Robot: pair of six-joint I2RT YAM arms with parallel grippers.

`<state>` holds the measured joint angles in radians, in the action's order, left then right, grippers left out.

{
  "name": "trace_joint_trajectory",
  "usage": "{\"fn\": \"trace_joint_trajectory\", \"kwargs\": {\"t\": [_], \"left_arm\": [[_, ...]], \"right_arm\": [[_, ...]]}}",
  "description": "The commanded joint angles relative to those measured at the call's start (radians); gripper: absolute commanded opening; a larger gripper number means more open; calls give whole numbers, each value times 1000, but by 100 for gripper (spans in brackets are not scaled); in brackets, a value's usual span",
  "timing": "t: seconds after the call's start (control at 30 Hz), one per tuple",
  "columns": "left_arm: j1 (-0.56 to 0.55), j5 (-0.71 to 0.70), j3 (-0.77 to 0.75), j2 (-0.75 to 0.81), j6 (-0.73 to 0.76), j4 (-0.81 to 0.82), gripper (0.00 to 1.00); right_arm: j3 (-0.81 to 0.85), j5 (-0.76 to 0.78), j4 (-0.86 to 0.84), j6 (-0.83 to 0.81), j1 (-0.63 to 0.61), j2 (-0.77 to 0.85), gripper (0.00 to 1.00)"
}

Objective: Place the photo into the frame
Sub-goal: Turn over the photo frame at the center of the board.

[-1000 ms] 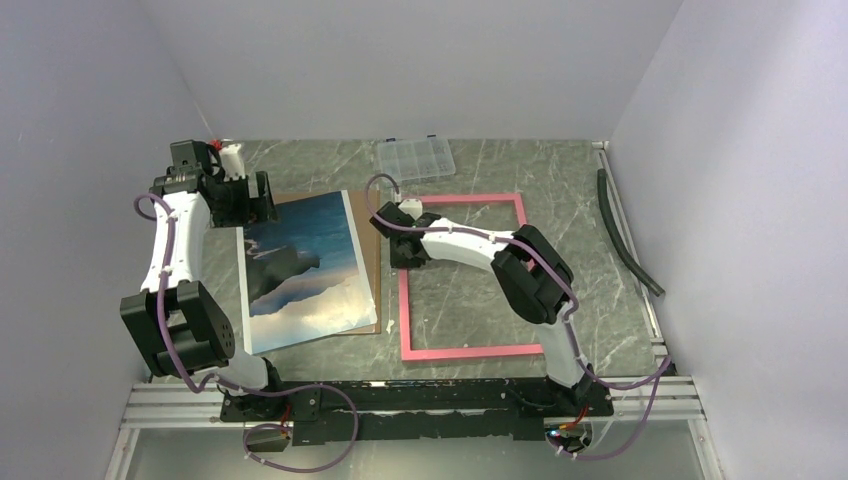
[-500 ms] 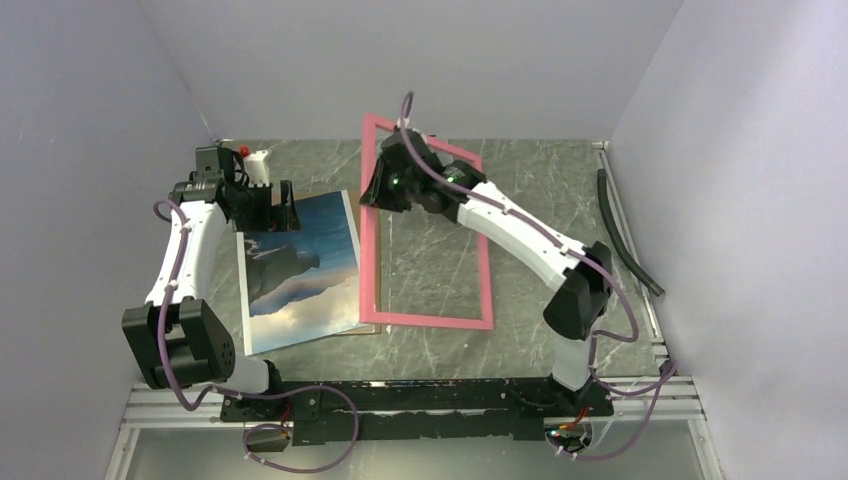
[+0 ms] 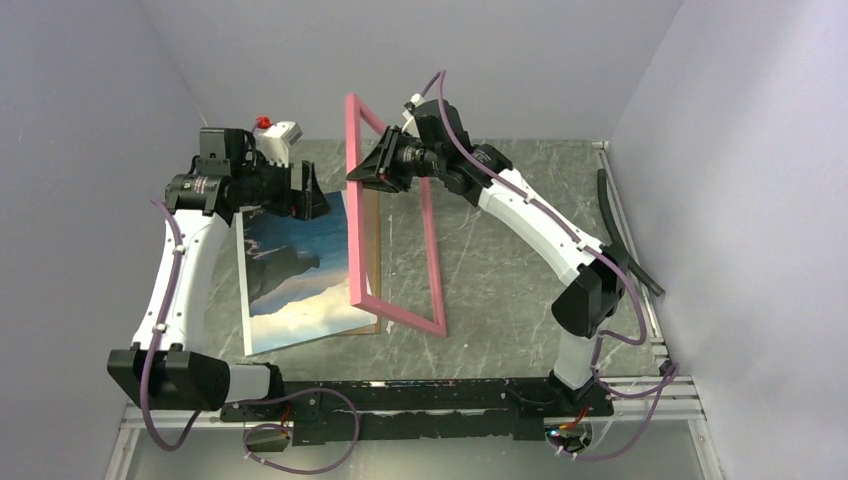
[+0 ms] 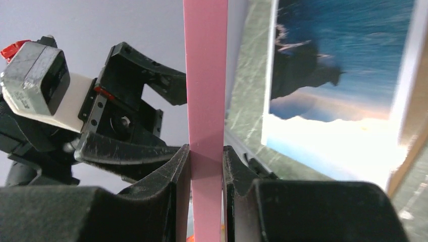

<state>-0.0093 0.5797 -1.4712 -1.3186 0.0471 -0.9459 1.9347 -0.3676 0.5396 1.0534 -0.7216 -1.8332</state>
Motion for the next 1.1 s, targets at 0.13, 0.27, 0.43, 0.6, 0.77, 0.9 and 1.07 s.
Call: {"fn": "trace_joint_trajectory", "kwargs": {"t": [0.13, 0.27, 0.43, 0.6, 0.77, 0.9, 1.07], "left_arm": [[-100, 23, -86, 23, -67, -17, 93], [-142, 2, -92, 25, -97, 1, 93], [-222, -41, -124, -1, -126, 29, 92], [-317, -121, -167, -58, -143, 68, 91], [-373, -171, -214, -144, -152, 94, 90], [-408, -194, -237, -193, -178, 120, 89], [-448, -215, -276, -244, -183, 143, 89]], "right_arm": [[-157, -211, -339, 203, 3, 111, 0], [-287, -229, -426, 250, 44, 169, 0], [-390, -288, -472, 267, 98, 199, 15], [-398, -320, -384, 197, 130, 227, 45], [-384, -324, -250, 88, 167, 284, 63], [-393, -335, -178, 29, 192, 322, 78], [-357, -330, -9, -104, 207, 362, 100]]}}
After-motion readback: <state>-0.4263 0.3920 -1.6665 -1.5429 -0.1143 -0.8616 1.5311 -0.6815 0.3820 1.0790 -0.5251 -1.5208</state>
